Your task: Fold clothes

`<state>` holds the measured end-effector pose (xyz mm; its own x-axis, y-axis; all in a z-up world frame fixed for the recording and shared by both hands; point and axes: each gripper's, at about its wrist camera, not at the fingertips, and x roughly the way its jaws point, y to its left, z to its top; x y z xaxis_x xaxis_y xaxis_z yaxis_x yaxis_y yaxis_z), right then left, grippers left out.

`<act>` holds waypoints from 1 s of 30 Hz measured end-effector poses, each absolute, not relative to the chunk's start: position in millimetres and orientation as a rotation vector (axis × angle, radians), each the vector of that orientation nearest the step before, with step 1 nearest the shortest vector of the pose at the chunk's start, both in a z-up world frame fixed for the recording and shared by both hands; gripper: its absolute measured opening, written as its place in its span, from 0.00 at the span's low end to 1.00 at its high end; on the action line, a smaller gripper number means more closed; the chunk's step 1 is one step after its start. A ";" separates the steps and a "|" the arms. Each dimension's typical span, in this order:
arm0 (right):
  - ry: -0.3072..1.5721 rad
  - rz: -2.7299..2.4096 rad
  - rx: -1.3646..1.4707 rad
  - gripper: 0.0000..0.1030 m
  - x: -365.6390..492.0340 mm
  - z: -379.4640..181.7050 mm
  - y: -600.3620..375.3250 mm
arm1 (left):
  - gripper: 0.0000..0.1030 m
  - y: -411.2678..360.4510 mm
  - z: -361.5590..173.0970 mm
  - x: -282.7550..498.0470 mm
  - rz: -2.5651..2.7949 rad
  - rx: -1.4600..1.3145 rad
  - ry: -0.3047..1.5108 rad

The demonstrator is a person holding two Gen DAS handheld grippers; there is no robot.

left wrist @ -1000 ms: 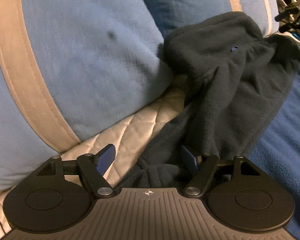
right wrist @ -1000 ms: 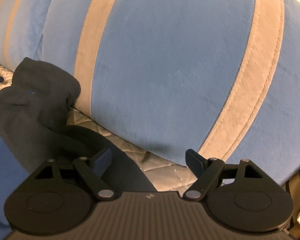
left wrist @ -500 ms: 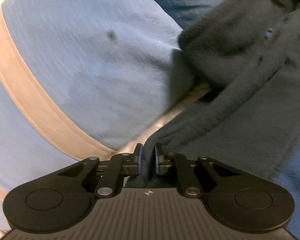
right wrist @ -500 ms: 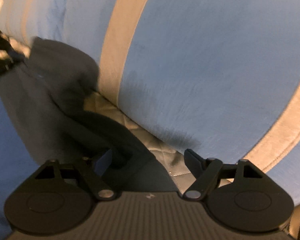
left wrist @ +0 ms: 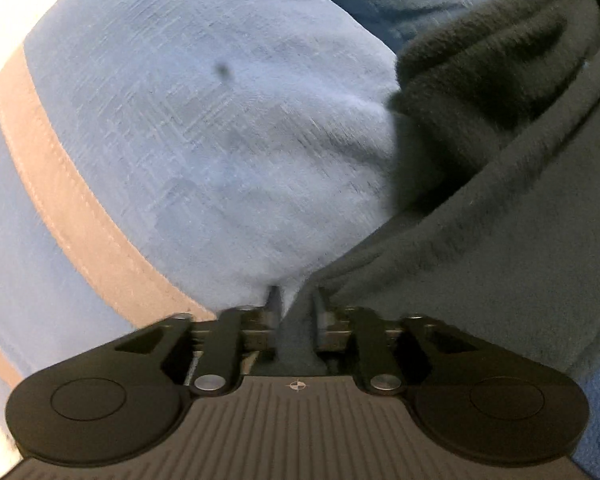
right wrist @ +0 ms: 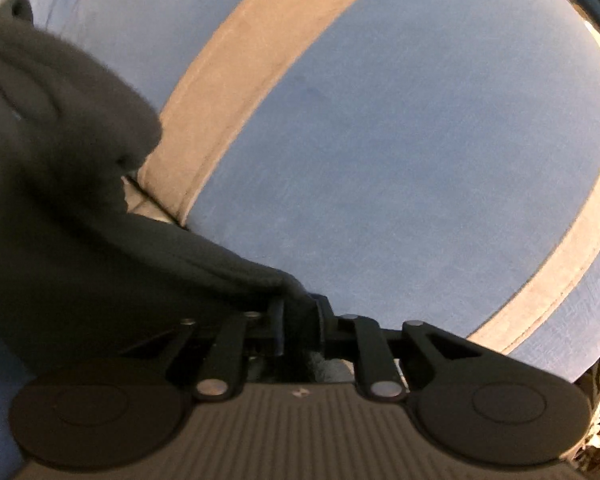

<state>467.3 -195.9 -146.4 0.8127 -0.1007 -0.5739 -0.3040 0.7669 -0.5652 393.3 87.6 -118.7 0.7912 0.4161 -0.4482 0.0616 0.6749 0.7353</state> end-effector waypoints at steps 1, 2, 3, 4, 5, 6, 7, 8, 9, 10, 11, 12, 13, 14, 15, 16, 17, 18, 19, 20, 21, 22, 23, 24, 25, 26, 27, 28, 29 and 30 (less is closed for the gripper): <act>0.629 0.107 -0.715 0.44 465.7 -146.0 -191.8 | 0.55 87.1 -115.7 389.1 0.242 0.818 0.630; 0.633 0.095 -0.732 0.49 464.1 -145.6 -187.7 | 0.69 86.7 -110.8 384.2 0.274 0.817 0.615; 0.629 0.089 -0.732 0.62 460.8 -141.9 -186.4 | 0.78 87.9 -101.8 377.9 0.289 0.791 0.600; 0.617 0.090 -0.714 0.78 455.8 -134.7 -187.8 | 0.80 89.8 -91.1 371.1 0.297 0.753 0.584; 0.606 0.099 -0.690 0.85 449.7 -125.8 -189.9 | 0.80 92.6 -78.2 363.6 0.304 0.701 0.569; 0.596 0.116 -0.657 0.89 442.4 -115.0 -192.9 | 0.81 95.6 -64.2 355.9 0.307 0.642 0.561; 0.589 0.130 -0.631 0.90 434.2 -103.8 -195.1 | 0.81 98.6 -50.2 348.3 0.308 0.583 0.556; 0.583 0.143 -0.613 0.92 425.2 -92.2 -196.6 | 0.81 98.2 -36.2 340.3 0.312 0.536 0.547; 0.575 0.153 -0.600 0.96 415.9 -80.9 -197.5 | 0.81 96.4 -22.1 332.1 0.317 0.494 0.536; 0.563 0.164 -0.591 0.97 406.6 -68.3 -197.9 | 0.81 94.6 -8.0 324.0 0.322 0.452 0.525; 0.551 0.178 -0.574 0.97 395.7 -55.0 -198.0 | 0.81 91.4 7.1 315.1 0.328 0.430 0.507; 0.542 0.190 -0.539 0.97 383.0 -38.7 -198.6 | 0.81 90.0 21.7 304.4 0.329 0.425 0.487; 0.536 0.200 -0.490 0.97 370.7 -18.3 -200.0 | 0.81 89.6 35.8 293.1 0.327 0.424 0.467; 0.519 0.211 -0.457 0.97 358.0 2.5 -200.9 | 0.81 87.3 52.4 283.3 0.324 0.423 0.447; 0.491 0.226 -0.439 0.98 344.9 23.6 -201.2 | 0.82 86.9 68.3 277.2 0.323 0.419 0.427; 0.462 0.240 -0.422 1.00 331.8 44.7 -201.6 | 0.82 83.9 85.1 270.7 0.321 0.406 0.402; 0.435 0.247 -0.415 1.00 319.7 64.8 -201.4 | 0.84 79.5 102.5 263.5 0.319 0.389 0.375; 0.413 0.244 -0.412 1.00 309.5 84.3 -201.7 | 0.84 76.6 119.8 256.4 0.313 0.366 0.348; 0.395 0.245 -0.394 1.00 301.4 104.1 -204.5 | 0.85 72.5 142.8 245.7 0.302 0.333 0.318; 0.376 0.247 -0.369 1.00 294.4 123.9 -209.0 | 0.85 69.9 161.9 238.7 0.290 0.300 0.291; 0.356 0.250 -0.343 1.00 287.3 143.8 -213.5 | 0.87 65.9 168.5 240.1 0.277 0.266 0.268; 0.337 0.249 -0.321 1.00 283.5 162.3 -218.2 | 0.88 63.8 178.8 240.7 0.263 0.231 0.245; 0.316 0.246 -0.305 1.00 280.0 178.6 -222.5 | 0.89 63.4 197.0 233.2 0.248 0.192 0.219; 0.293 0.245 -0.293 1.00 273.3 194.0 -226.5 | 0.90 63.5 208.6 227.3 0.235 0.164 0.205; 0.270 0.244 -0.280 1.00 266.6 209.4 -230.5 | 0.90 63.8 216.7 223.0 0.223 0.141 0.197; 0.248 0.243 -0.268 1.00 259.9 224.8 -234.5 | 0.90 64.2 224.7 218.8 0.211 0.117 0.188; 0.225 0.243 -0.255 1.00 253.2 240.2 -238.6 | 0.90 64.5 232.8 214.6 0.199 0.094 0.180; 0.202 0.242 -0.248 1.00 249.4 255.5 -239.0 | 0.90 64.8 240.8 210.4 0.187 0.070 0.171; 0.175 0.242 -0.246 1.00 246.8 270.9 -240.0 | 0.90 65.7 249.4 204.3 0.177 0.058 0.160; 0.145 0.247 -0.244 1.00 241.1 284.6 -243.8 | 0.90 66.9 258.2 197.4 0.167 0.051 0.148</act>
